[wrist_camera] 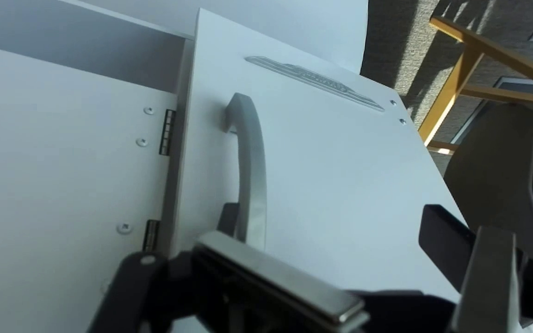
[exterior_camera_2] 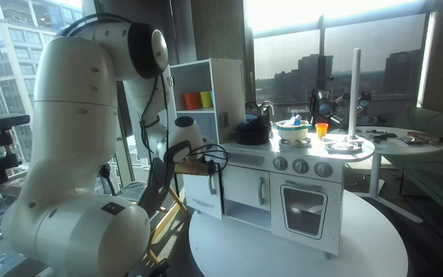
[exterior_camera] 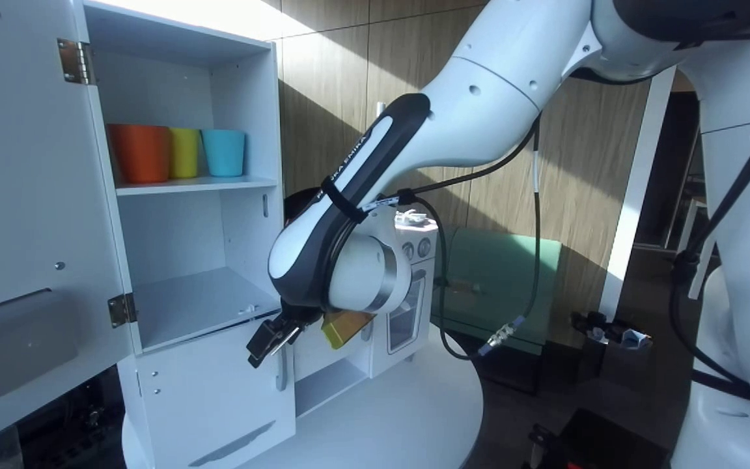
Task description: Pull open the doors to the three compartments
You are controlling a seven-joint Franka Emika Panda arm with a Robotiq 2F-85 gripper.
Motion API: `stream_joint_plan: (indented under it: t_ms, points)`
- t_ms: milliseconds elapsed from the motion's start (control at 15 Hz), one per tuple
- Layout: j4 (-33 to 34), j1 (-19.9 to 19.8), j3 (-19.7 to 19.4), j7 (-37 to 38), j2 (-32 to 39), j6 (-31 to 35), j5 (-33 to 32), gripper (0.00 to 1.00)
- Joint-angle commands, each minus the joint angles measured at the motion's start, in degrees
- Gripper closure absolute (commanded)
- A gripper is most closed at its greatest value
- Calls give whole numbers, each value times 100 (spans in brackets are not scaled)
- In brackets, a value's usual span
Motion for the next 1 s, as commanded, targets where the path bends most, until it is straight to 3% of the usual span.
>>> stream_joint_plan:
  t_ms: [0,333,733,933]
  points:
    - [278,-84,68,-101,299,184,-35,0]
    - [476,78,-215,-57,660,439,-197,0]
    - [593,-565,602,-172,605,153,-141,0]
    - [398,-804,753,-126,420,-296,-97,0]
